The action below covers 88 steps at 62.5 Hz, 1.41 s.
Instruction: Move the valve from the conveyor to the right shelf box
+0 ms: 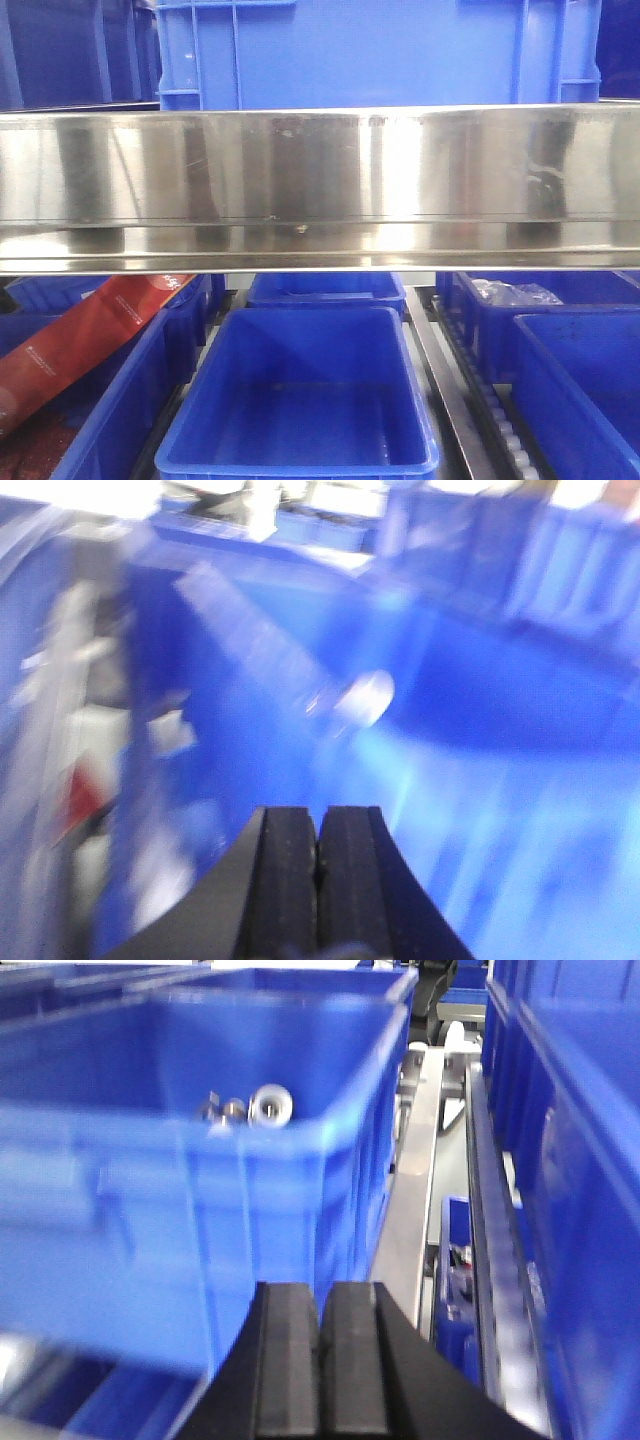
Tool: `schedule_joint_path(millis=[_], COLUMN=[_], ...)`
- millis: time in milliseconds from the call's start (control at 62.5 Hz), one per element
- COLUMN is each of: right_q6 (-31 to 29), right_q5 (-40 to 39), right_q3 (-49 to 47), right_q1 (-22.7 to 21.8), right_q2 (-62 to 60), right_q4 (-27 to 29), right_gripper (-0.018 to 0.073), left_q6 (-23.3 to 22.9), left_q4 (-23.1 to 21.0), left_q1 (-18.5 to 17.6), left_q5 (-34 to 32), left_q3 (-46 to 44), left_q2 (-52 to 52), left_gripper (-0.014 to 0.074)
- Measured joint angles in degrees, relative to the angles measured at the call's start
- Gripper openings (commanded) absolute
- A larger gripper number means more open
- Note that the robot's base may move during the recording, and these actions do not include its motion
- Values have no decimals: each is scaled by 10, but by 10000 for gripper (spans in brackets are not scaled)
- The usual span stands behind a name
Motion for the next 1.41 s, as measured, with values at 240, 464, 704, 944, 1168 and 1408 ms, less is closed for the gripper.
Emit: schedule_joint_path(millis=[240,464,704,944,1168,1408], right_q6=[0,0,0,0,0,0], right_q5=[2,-11,-15,-17,-57,-81], right_q3=[92,96,96,102,167,303], right_q1=[0,0,0,0,-32,-129], right_q2=[-143,-217,-232,-233,-283,-366], right_q4=[0,0,0,0,-12,-25], right_gripper=[-167,-167,-167,-167,-167,-167], left_q6=[-1,-1,-1,-1,-1,-2], left_q4=[-3,-3,-4,-4,-4,-4], left_q1=[0,0,0,0,0,0], left_q5=[-11,-19,-23,-23,-23,-23], left_q3=[144,171,171,173,173,173], left_q2=[-160,-255,-292,-292,-292,-292], left_gripper=[-111,-111,-111,-111,-111,-111])
